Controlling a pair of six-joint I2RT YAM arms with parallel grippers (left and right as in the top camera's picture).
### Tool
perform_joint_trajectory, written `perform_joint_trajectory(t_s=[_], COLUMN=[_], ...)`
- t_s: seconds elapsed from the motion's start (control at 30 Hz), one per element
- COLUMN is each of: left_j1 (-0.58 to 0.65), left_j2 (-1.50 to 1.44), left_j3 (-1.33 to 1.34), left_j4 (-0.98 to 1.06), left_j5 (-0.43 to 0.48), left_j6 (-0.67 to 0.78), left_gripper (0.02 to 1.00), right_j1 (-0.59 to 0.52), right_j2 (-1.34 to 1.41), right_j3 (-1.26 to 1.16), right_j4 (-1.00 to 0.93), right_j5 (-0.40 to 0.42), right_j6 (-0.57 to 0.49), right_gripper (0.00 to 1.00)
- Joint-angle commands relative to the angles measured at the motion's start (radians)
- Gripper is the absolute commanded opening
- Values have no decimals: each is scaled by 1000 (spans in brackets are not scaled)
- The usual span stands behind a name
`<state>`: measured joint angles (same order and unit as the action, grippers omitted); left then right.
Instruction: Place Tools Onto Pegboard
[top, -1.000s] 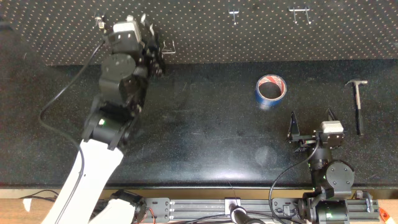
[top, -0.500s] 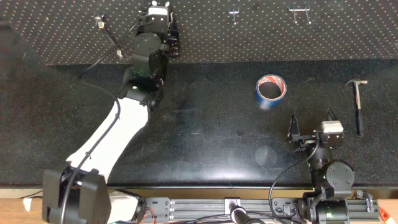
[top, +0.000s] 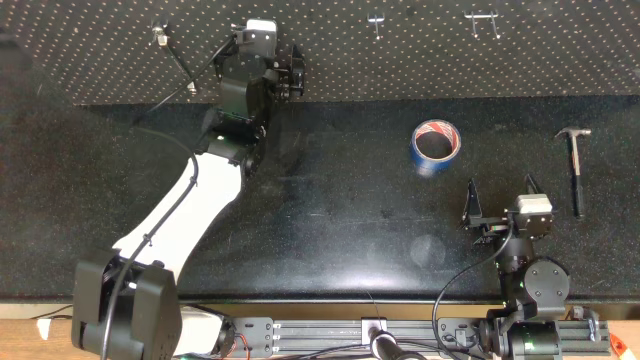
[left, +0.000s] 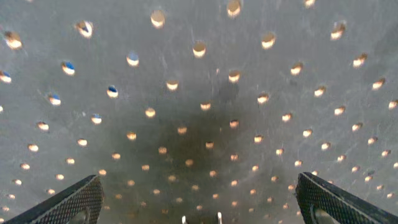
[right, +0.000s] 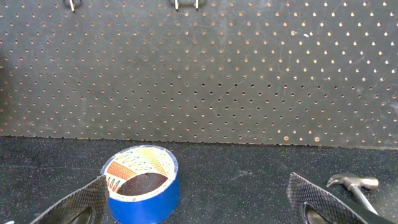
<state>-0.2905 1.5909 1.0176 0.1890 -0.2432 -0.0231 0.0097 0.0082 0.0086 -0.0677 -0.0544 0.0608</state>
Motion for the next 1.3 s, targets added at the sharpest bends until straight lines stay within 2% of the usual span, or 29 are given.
perform_joint_trajectory(t_s=[0.03,0.13,0.23,0.3,0.43,0.53,0.73,0.87,0.93,1.03,1.3], left_j1=[35,130,187,270,332,328,328,328,317,282,349], left_j2=[-139,-290,-558,-734,-1032,-1119,-1406,-1575,-1588,-1588,-1588], left_j3=[14,-53,-303,-486,-719,-798,-1008,-1012,-1012,-1012,-1012], left_j4=[-122,-159,-108,-26,-16,-17,-20,-225,-257,-269,-269], left_j5=[10,205,247,369,414,413,413,409,387,280,280], left_j6=[6,5,2,2,2,-48,-51,-47,-47,-48,-47], left_gripper=[996,996,996,996,993,996,996,998,996,996,998], right_j1=[6,6,6,6,6,6,6,6,6,6,6], right_j2=[-5,-5,-5,-5,-5,-5,-5,-5,-5,-5,-5], right_j3=[-5,-5,-5,-5,-5,-5,-5,-5,-5,-5,-5], right_j4=[-2,-2,-2,-2,-2,-2,-2,-2,-2,-2,-2], right_j5=[-6,-6,-6,-6,-6,-6,-6,-6,-6,-6,-6], right_j6=[-18,-18,-18,-18,-18,-18,-18,-18,-18,-18,-18], right_gripper=[934,934,934,934,934,934,934,934,934,934,934])
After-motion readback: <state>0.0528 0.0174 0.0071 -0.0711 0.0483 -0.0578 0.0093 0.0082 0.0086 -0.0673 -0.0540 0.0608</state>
